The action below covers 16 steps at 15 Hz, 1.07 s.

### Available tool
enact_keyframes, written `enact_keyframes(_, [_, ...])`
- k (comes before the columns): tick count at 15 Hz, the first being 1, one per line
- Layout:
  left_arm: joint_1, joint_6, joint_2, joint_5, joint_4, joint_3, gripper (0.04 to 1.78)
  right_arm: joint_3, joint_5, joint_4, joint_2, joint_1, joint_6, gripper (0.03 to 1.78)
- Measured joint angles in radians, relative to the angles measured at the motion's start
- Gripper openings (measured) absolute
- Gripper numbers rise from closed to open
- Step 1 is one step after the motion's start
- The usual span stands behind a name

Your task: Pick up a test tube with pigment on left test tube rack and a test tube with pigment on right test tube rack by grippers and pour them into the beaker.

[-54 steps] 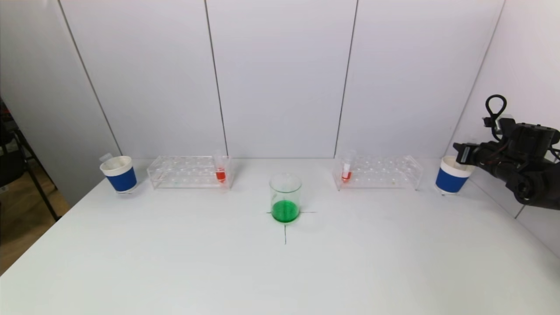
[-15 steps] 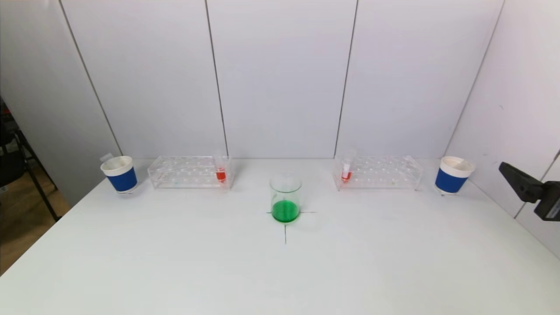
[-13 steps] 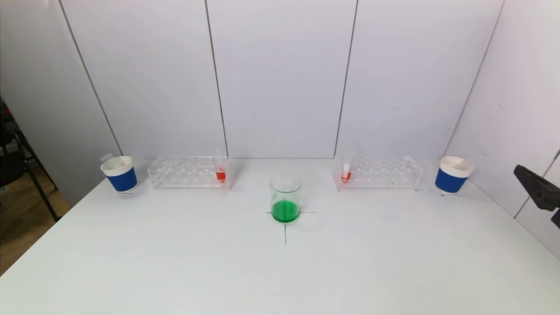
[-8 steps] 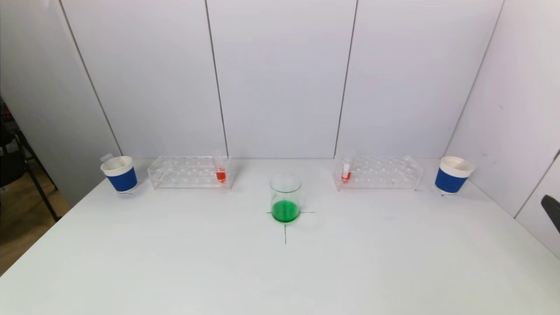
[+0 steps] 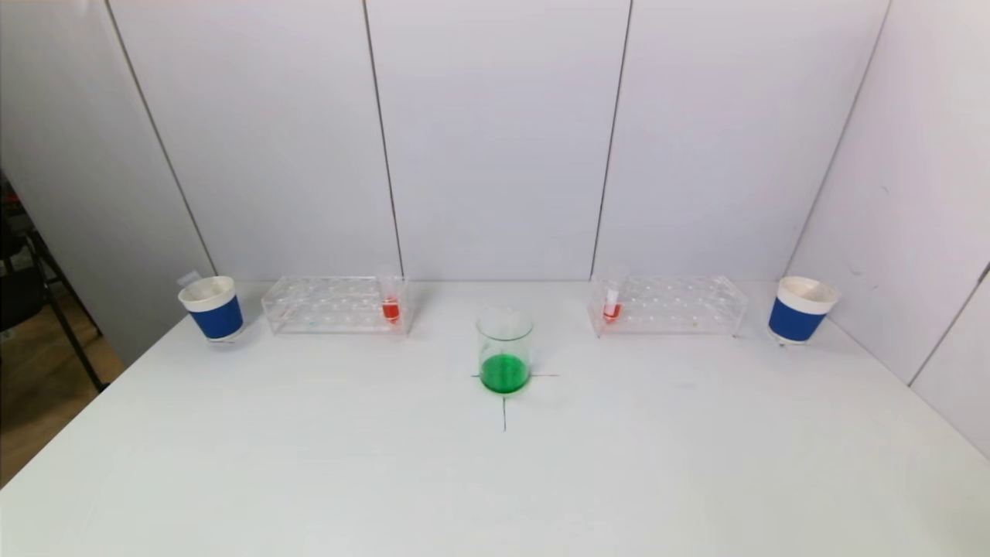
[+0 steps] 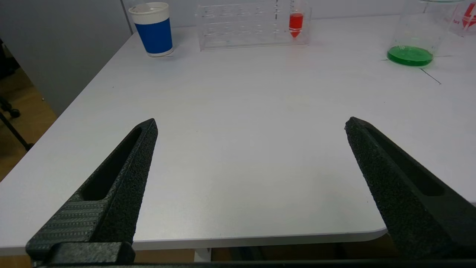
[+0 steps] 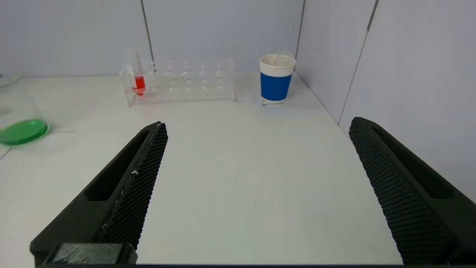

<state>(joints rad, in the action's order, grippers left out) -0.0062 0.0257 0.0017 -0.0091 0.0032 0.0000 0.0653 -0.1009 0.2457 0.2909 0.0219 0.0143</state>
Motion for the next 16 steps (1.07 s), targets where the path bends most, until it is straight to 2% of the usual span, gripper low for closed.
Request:
enact_keyframes(3, [0.000,0.000,0.000,0.000,0.000,0.000,1.76,-0.010,0.000,-0.210,-0.191,-0.018,0.005,1.78])
enact_keyframes(5, [0.000,0.000,0.000,0.000,0.000,0.000,1.76,-0.011,0.006,-0.283,-0.249,-0.023,-0.003,1.77])
enact_keyframes(9, [0.000,0.000,0.000,0.000,0.000,0.000,1.76,-0.033,0.091,-0.301,-0.287,-0.027,-0.018,1.78])
enact_keyframes(13, [0.000,-0.001,0.000,0.000,0.000,0.000,1.76,-0.045,0.089,-0.287,-0.292,-0.028,-0.007,1.77])
enact_keyframes(16, [0.000,-0.001,0.000,0.000,0.000,0.000,1.76,-0.049,0.086,-0.275,-0.293,-0.028,-0.045,1.77])
